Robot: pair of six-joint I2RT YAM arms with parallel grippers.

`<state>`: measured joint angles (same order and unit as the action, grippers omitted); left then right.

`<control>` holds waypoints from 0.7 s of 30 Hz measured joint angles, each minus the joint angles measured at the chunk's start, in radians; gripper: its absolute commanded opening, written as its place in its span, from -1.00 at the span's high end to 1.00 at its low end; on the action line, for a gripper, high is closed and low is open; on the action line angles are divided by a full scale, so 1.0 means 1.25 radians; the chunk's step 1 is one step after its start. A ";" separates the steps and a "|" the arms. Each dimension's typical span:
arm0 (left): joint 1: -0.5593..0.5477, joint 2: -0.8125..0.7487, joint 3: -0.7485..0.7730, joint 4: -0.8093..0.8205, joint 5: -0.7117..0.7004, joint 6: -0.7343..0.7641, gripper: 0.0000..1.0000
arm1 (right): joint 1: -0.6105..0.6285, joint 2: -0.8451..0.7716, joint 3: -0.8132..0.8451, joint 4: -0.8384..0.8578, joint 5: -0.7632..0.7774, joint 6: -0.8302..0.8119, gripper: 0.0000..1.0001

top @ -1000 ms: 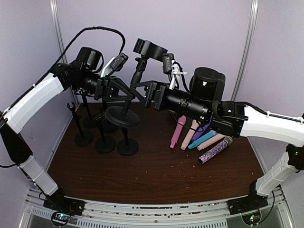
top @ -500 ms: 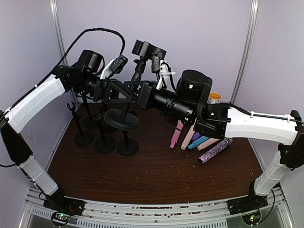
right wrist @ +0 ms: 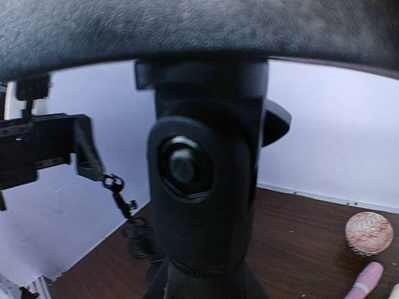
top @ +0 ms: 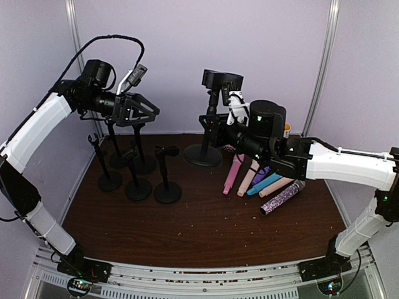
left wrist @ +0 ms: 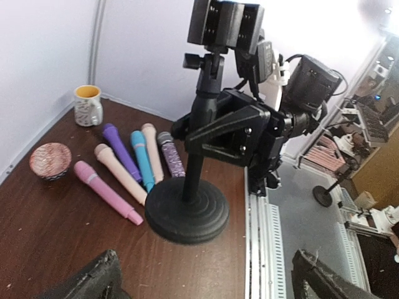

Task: Remove the microphone from the stand
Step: Pass from the left arm to the right

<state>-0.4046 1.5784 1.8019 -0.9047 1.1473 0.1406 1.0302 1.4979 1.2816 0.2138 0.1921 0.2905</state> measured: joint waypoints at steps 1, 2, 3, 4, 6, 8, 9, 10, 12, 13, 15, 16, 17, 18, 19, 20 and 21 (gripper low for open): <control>0.012 -0.002 0.013 -0.019 -0.028 0.009 -0.95 | -0.016 0.002 0.001 -0.007 0.017 -0.013 1.00; 0.022 -0.003 0.026 -0.036 -0.052 0.017 -0.95 | -0.030 0.009 0.003 -0.010 0.030 -0.027 1.00; 0.032 -0.004 0.042 -0.056 -0.078 0.025 -0.95 | -0.046 0.022 0.011 -0.014 0.045 -0.042 1.00; 0.042 -0.005 0.059 -0.075 -0.100 0.034 -0.96 | -0.059 0.042 0.022 -0.016 0.056 -0.053 1.00; 0.063 -0.007 0.080 -0.107 -0.132 0.046 -0.95 | -0.081 0.094 0.054 -0.020 0.077 -0.075 1.00; 0.092 -0.009 0.094 -0.141 -0.156 0.056 -0.95 | -0.100 0.176 0.109 -0.022 0.100 -0.101 1.00; 0.110 -0.009 0.097 -0.155 -0.168 0.061 -0.95 | -0.105 0.218 0.138 -0.026 0.111 -0.111 1.00; 0.128 -0.009 0.098 -0.169 -0.180 0.066 -0.95 | -0.108 0.258 0.170 -0.035 0.121 -0.121 1.00; 0.160 -0.011 0.098 -0.195 -0.203 0.080 -0.95 | -0.111 0.349 0.243 -0.045 0.136 -0.141 1.00; 0.179 -0.012 0.098 -0.209 -0.214 0.089 -0.95 | -0.111 0.394 0.281 -0.055 0.144 -0.147 1.00; 0.206 -0.017 0.097 -0.229 -0.231 0.103 -0.95 | -0.111 0.478 0.348 -0.066 0.153 -0.158 1.00; 0.219 -0.023 0.093 -0.233 -0.239 0.109 -0.95 | -0.111 0.508 0.372 -0.074 0.156 -0.160 1.00; 0.231 -0.030 0.087 -0.237 -0.244 0.114 -0.95 | -0.111 0.540 0.401 -0.084 0.161 -0.162 1.00; 0.244 -0.040 0.079 -0.242 -0.247 0.119 -0.96 | -0.111 0.576 0.432 -0.089 0.168 -0.165 1.00; 0.257 -0.052 0.071 -0.247 -0.249 0.123 -0.95 | -0.111 0.604 0.457 -0.096 0.170 -0.164 0.97; 0.268 -0.061 0.066 -0.251 -0.251 0.126 -0.95 | -0.111 0.629 0.482 -0.104 0.173 -0.164 0.93; 0.279 -0.070 0.061 -0.256 -0.253 0.128 -0.95 | -0.111 0.654 0.509 -0.116 0.175 -0.164 0.86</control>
<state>-0.0555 1.4906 1.8782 -1.2243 0.8310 0.3008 0.8913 2.3154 1.9182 0.0685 0.4114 0.0853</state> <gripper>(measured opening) 0.977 0.227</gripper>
